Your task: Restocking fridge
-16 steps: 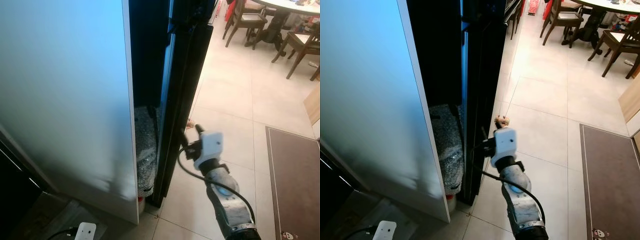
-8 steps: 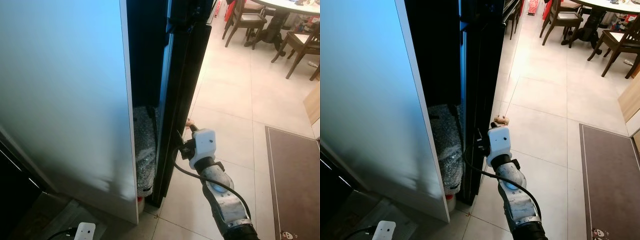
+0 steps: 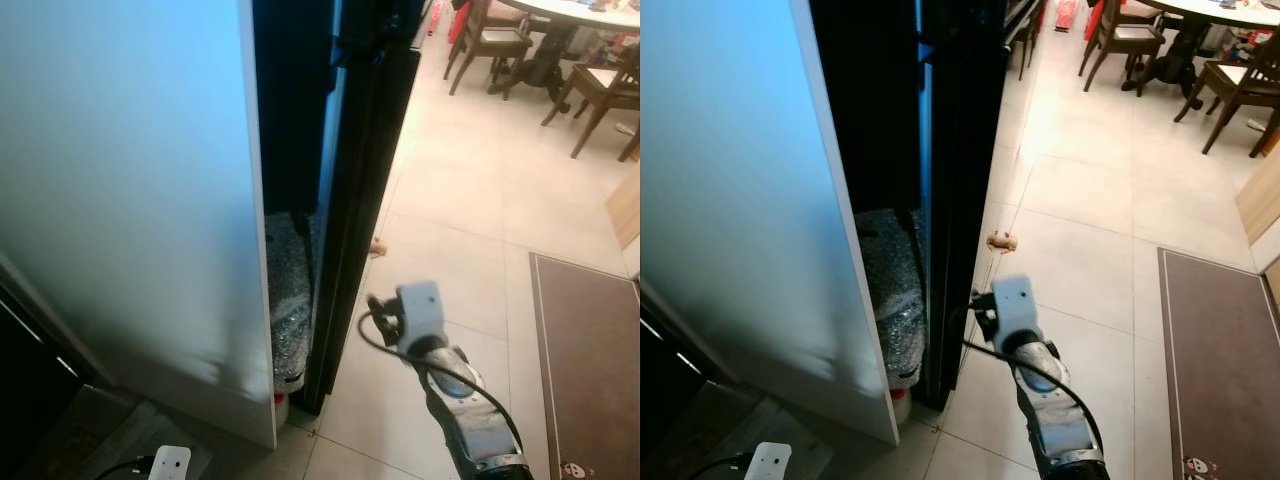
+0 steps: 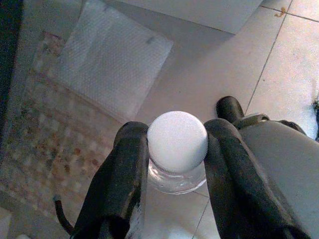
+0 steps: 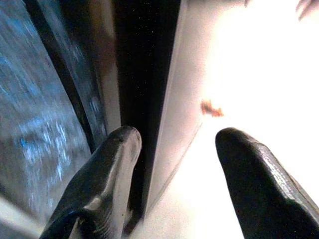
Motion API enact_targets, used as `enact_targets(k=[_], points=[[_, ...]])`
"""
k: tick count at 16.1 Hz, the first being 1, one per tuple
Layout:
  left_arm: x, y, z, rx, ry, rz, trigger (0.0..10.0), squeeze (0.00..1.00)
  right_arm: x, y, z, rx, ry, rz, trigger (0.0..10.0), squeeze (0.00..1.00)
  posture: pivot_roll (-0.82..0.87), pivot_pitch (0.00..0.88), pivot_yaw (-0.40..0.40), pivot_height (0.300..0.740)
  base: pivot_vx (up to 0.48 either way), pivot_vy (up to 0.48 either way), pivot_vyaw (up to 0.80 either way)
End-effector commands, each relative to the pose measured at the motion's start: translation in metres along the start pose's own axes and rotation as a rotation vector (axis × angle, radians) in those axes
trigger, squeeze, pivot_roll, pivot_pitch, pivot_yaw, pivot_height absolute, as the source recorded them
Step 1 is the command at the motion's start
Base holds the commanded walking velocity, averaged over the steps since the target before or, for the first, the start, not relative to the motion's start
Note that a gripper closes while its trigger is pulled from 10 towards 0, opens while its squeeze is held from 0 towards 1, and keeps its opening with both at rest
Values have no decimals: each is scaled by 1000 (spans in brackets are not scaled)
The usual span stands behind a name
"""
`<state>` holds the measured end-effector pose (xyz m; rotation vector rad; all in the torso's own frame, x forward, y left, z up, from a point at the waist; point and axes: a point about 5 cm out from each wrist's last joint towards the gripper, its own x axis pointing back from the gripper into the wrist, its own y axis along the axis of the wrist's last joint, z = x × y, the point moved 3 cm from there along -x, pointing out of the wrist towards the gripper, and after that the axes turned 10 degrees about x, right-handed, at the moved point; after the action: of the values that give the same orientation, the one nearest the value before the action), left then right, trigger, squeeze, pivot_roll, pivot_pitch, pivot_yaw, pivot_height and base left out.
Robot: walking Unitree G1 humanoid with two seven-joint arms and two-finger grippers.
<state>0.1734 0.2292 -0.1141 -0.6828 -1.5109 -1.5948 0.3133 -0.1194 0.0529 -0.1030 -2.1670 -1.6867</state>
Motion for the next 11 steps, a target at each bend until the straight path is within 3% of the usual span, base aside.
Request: enact_targets(k=[1, 4, 6, 7, 8, 9, 10, 11], points=[[1, -4, -1, 1, -7, 13, 10000, 0, 5, -13, 6, -125, 3, 107, 10000, 0, -150, 0, -35, 740, 0, 0, 0], [1, -5, -1, -5, -8, 18, 10000, 0, 11, -24, 19, -81, 48, 192, 10000, 0, -153, 0, -34, 740, 0, 0, 0], [1, -6, -1, -11, -10, 22, 10000, 0, 13, -16, 14, -109, 15, 143, 10000, 0, -154, 0, -32, 740, 0, 0, 0], [1, -6, -1, -12, -10, 23, 10000, 0, 15, -13, -1, -119, -37, 129, 10000, 0, -157, 0, -32, 740, 0, 0, 0], [1, -6, -1, -16, -11, 23, 10000, 0, 20, -23, -33, -121, -151, 156, 10000, 0, -158, 0, -30, 740, 0, 0, 0], [1, -6, -1, -18, -12, 23, 10000, 0, 23, -29, -46, -123, -198, 171, 10000, 0, -158, 0, -30, 740, 0, 0, 0], [1, -6, -1, -22, -13, 25, 10000, 0, 32, -48, -76, -116, -297, 220, 10000, 0, -161, 0, -28, 740, 0, 0, 0], [1, -6, -1, -24, -14, 25, 10000, 0, 38, -67, -92, -102, -348, 273, 10000, 0, -168, 0, -26, 740, 0, 0, 0]])
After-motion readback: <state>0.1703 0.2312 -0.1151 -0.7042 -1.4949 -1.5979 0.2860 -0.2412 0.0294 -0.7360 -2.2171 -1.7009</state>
